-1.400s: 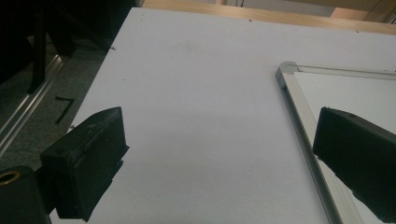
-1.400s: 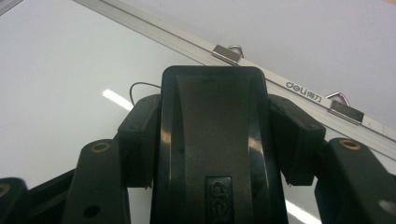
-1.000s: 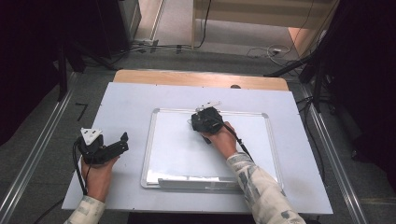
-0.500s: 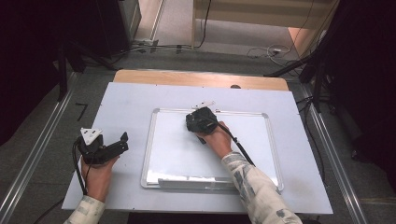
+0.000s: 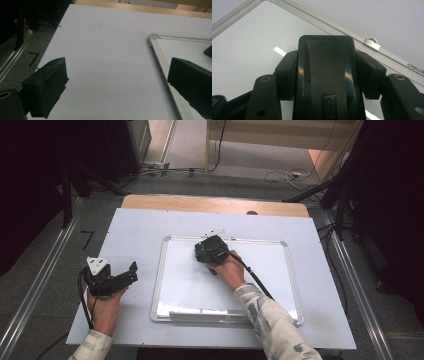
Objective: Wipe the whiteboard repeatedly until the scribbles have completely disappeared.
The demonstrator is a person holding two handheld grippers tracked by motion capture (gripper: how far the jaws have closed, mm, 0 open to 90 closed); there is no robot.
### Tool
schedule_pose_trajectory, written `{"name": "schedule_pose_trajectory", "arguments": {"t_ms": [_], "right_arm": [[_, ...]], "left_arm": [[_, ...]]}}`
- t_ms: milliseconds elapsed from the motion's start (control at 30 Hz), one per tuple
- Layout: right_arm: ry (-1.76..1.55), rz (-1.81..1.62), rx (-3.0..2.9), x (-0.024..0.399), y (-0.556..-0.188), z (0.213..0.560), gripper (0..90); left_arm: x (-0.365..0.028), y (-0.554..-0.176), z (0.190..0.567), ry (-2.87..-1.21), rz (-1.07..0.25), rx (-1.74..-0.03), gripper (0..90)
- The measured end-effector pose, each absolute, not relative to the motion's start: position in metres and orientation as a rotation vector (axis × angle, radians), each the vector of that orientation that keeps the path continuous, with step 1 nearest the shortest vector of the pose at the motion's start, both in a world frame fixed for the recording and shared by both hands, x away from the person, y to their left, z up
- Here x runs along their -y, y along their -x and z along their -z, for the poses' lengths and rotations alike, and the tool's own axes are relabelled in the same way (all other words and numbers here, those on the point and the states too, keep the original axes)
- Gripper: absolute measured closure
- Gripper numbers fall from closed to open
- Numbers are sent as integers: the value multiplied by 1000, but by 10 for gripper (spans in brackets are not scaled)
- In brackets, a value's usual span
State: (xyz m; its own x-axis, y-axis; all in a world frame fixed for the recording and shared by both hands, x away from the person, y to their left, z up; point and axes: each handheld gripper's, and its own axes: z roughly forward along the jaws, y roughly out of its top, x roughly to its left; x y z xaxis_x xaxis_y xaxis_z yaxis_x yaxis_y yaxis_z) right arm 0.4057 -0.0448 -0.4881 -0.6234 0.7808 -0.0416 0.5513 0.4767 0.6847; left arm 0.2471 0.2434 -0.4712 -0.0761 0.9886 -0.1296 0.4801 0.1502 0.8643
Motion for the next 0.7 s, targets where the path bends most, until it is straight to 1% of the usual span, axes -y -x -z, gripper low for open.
{"name": "schedule_pose_trajectory", "arguments": {"t_ms": [367, 700], "right_arm": [[-1114, -914, -2377, 43, -403, 488, 388], [-1134, -885, -2365, 53, -408, 487, 388]], "left_arm": [[-245, -246, 471, -1432, -846, -1672, 32], [-246, -245, 471, -1428, -846, -1675, 32]]}}
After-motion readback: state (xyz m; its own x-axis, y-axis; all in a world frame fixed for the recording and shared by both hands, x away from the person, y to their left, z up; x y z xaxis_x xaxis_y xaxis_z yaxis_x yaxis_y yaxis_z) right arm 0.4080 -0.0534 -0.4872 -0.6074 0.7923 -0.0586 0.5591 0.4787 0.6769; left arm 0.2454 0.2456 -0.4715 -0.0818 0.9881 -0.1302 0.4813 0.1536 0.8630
